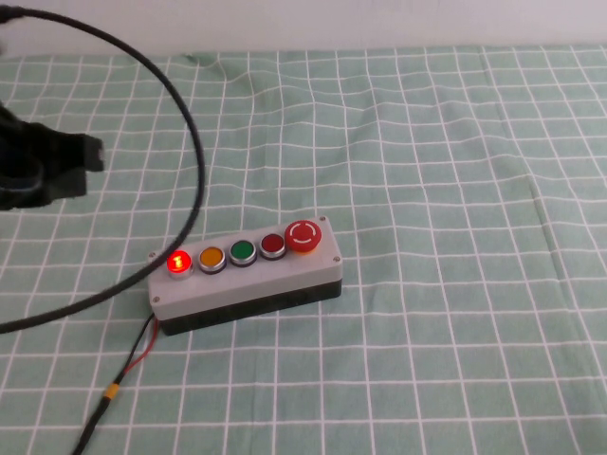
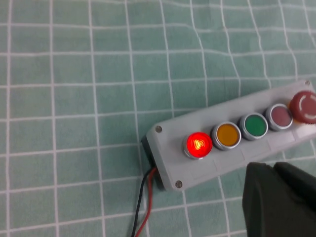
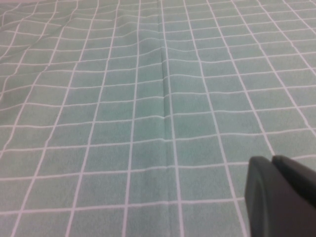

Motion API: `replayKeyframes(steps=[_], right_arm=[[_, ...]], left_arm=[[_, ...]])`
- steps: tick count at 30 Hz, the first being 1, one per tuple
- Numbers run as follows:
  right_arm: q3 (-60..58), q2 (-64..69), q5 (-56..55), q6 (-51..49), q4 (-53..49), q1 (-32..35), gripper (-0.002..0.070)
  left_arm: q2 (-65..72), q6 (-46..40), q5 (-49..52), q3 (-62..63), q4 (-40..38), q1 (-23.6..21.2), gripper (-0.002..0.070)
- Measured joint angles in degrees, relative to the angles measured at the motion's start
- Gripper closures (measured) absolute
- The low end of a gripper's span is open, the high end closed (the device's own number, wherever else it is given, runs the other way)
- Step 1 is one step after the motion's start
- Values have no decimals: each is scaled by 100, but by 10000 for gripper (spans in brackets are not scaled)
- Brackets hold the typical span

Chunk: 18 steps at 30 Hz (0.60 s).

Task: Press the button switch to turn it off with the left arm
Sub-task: Press the button to turn off

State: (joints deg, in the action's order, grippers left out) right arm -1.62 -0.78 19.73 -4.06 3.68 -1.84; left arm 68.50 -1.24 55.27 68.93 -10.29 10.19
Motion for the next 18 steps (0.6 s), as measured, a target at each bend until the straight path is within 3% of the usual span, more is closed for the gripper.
replayKeyframes(steps=[11, 18], right_arm=[[0, 0, 0, 0, 0, 0, 692], [0, 0, 0, 0, 0, 0, 692]], left_arm=[[1403, 251, -93, 36, 445, 856, 678], [1889, 251, -422, 36, 714, 980, 678]])
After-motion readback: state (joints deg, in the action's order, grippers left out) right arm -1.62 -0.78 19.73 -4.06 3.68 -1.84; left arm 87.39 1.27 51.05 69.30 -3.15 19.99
